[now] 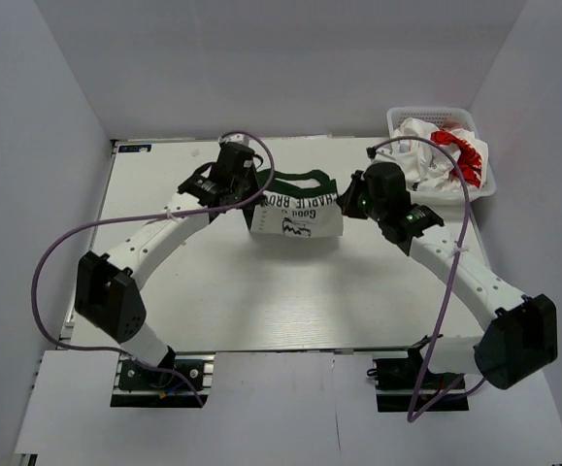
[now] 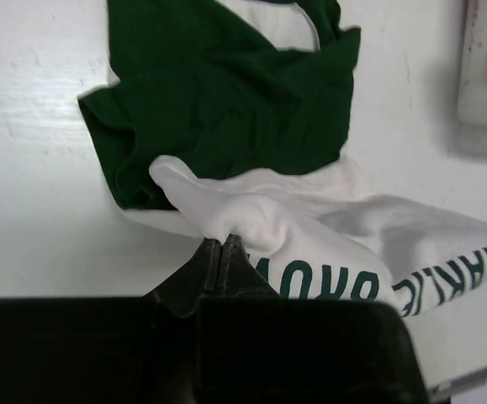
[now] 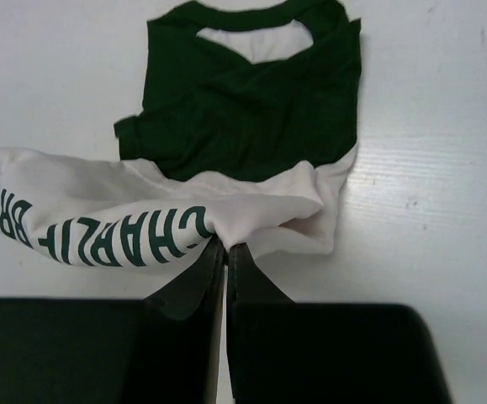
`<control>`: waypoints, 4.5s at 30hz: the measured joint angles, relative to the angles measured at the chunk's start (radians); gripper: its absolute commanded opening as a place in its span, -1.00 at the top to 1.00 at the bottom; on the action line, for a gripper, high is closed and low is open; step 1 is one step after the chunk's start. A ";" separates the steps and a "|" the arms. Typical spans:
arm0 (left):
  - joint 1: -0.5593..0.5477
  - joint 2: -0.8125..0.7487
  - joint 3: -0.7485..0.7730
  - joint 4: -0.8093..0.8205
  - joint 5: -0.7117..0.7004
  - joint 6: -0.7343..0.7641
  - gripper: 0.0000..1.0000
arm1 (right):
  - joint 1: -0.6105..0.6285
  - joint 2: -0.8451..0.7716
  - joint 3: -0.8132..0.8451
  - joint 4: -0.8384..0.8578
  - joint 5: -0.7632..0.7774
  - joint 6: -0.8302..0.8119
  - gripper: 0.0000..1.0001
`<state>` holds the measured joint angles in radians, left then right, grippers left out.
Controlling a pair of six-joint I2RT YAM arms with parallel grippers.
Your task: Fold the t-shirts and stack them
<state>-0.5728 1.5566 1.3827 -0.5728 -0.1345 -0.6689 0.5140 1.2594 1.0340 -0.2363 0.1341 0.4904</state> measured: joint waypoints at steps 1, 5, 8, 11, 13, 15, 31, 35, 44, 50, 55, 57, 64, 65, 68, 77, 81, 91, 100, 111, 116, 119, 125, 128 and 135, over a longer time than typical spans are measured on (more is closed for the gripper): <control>0.008 0.028 0.034 -0.007 -0.011 0.005 1.00 | -0.007 0.023 0.026 -0.001 0.006 0.000 1.00; 0.060 0.161 0.173 -0.035 -0.034 0.018 1.00 | -0.044 0.145 0.150 -0.005 0.017 -0.006 1.00; 0.102 0.248 0.253 -0.052 -0.032 0.027 1.00 | -0.073 0.257 0.254 -0.009 -0.002 -0.017 1.00; 0.138 0.338 0.335 -0.052 -0.008 0.043 1.00 | -0.101 0.385 0.364 -0.024 -0.027 -0.026 1.00; 0.155 0.409 0.414 -0.056 0.015 0.053 1.00 | -0.118 0.462 0.420 -0.027 -0.039 -0.028 1.00; 0.171 0.499 0.516 -0.056 0.039 0.064 1.00 | -0.136 0.531 0.465 -0.032 -0.043 -0.028 1.00; 0.260 0.873 0.786 0.091 0.252 0.100 0.31 | -0.218 0.953 0.830 -0.061 -0.090 -0.020 0.63; 0.265 0.890 0.811 0.124 0.288 0.108 -1.00 | -0.234 0.975 0.856 -0.061 -0.109 -0.014 -0.81; 0.258 0.740 0.542 0.208 0.317 0.110 -1.00 | -0.209 0.860 0.724 -0.009 -0.270 -0.079 -0.81; 0.229 0.697 0.473 0.240 0.377 0.090 -1.00 | -0.112 0.672 0.494 0.129 -0.424 -0.031 -0.81; 0.220 0.707 0.473 0.245 0.422 0.075 -1.00 | -0.111 0.666 0.324 0.279 -0.508 0.050 -0.81; 0.220 0.715 0.464 0.245 0.428 0.070 -1.00 | -0.131 0.692 0.272 0.299 -0.513 0.076 -0.81; 0.235 0.723 0.405 0.223 0.424 0.059 -1.00 | -0.197 0.744 0.164 0.413 -0.548 0.113 -0.81; 0.237 0.723 0.405 0.222 0.424 0.058 -1.00 | -0.198 0.744 0.159 0.425 -0.557 0.109 -0.81; 0.237 0.726 0.420 0.195 0.410 0.071 -1.00 | -0.199 0.742 0.150 0.443 -0.578 0.083 -0.81; 0.225 0.726 0.450 0.088 0.254 0.196 -1.00 | -0.193 0.462 0.031 0.373 -0.554 -0.085 -0.81; 0.225 0.727 0.463 0.051 0.225 0.259 -1.00 | -0.193 0.283 -0.017 0.377 -0.534 -0.122 -0.81; 0.220 0.824 0.630 0.005 0.246 0.327 -0.61 | -0.194 0.099 -0.145 0.260 -0.388 -0.159 -0.81; 0.209 0.859 0.623 0.038 0.253 0.360 1.00 | -0.198 -0.077 -0.198 0.149 -0.120 -0.206 -0.81; 0.294 0.765 0.502 0.036 0.065 0.511 1.00 | -0.217 -0.165 -0.285 0.119 0.148 -0.247 -0.81; 0.404 0.725 0.455 0.024 -0.071 0.668 1.00 | -0.222 -0.122 -0.286 0.127 0.182 -0.259 -0.81; 0.470 0.724 0.449 0.027 -0.139 0.752 1.00 | -0.227 -0.068 -0.286 0.127 0.186 -0.264 -0.81; 0.590 0.791 0.566 0.026 -0.233 0.887 1.00 | -0.236 0.041 -0.259 0.127 0.196 -0.271 -0.81; 0.632 0.851 0.648 0.045 -0.272 0.950 1.00 | -0.239 0.082 -0.227 0.133 0.202 -0.275 -0.81; 0.709 0.924 0.695 0.111 -0.296 1.072 1.00 | -0.245 0.119 -0.179 0.135 0.211 -0.275 -0.81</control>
<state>0.1364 2.4809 2.0777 -0.4614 -0.4309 0.4026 0.2691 1.3788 0.8555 -0.1017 0.3454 0.2157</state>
